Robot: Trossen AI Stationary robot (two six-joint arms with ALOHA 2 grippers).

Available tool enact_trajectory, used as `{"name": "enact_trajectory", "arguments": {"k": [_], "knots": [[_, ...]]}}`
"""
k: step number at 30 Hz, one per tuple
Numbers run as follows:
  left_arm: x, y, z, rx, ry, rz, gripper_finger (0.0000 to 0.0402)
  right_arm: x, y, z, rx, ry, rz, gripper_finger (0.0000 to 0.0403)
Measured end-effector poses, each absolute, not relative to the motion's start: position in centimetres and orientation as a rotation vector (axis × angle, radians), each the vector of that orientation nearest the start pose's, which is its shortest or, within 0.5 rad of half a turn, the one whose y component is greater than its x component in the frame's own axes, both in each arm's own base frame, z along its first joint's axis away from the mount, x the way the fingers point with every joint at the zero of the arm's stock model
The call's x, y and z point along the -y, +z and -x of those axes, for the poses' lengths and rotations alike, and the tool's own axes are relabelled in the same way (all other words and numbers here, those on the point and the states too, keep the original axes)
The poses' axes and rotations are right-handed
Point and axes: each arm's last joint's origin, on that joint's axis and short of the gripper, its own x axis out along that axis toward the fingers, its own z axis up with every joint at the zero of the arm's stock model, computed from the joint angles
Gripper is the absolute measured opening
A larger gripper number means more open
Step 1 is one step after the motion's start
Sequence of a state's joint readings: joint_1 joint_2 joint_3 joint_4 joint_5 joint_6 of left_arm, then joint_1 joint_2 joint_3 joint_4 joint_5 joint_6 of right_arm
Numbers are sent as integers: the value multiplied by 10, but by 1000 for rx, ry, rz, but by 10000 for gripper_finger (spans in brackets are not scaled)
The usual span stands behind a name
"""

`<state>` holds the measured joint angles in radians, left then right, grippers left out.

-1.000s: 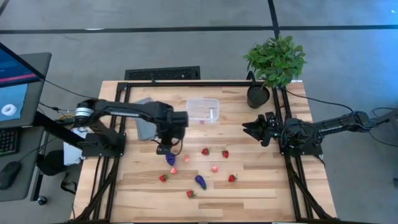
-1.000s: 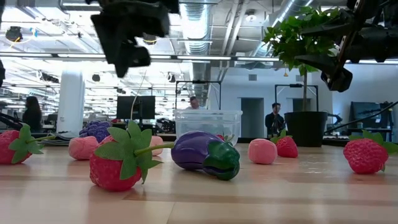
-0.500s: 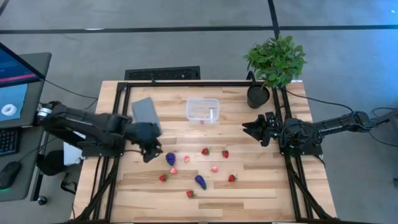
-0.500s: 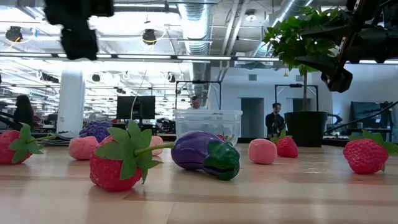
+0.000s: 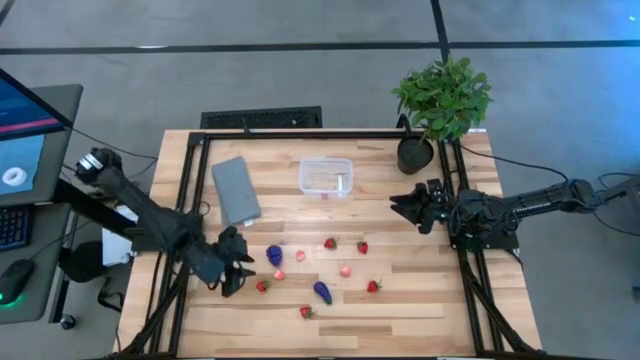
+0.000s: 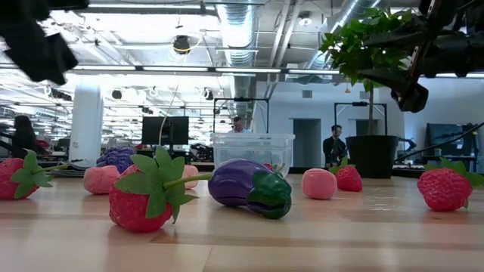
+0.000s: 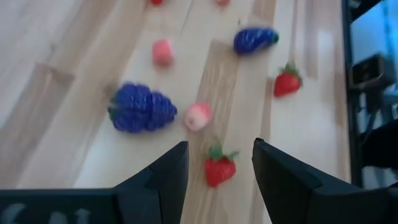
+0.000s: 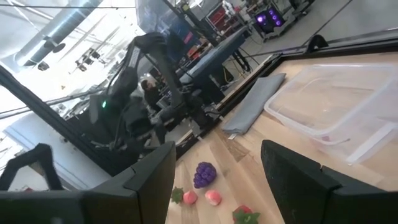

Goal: Pick and placing Produce into tupperware
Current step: Put the strawberry into the transparent bin

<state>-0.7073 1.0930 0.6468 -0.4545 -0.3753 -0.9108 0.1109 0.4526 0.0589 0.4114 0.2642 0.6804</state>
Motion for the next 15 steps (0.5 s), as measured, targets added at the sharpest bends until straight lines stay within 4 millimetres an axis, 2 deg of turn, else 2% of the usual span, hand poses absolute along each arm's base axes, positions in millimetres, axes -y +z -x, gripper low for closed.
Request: {"name": "enact_trajectory", "arguments": {"k": [8, 15], "knots": [[160, 179, -162, -928, 62, 381, 166, -4, 182, -128, 77, -162, -682, 260], [176, 161, -167, -920, 68, 386, 166, -4, 182, -128, 77, -162, -682, 260]]}}
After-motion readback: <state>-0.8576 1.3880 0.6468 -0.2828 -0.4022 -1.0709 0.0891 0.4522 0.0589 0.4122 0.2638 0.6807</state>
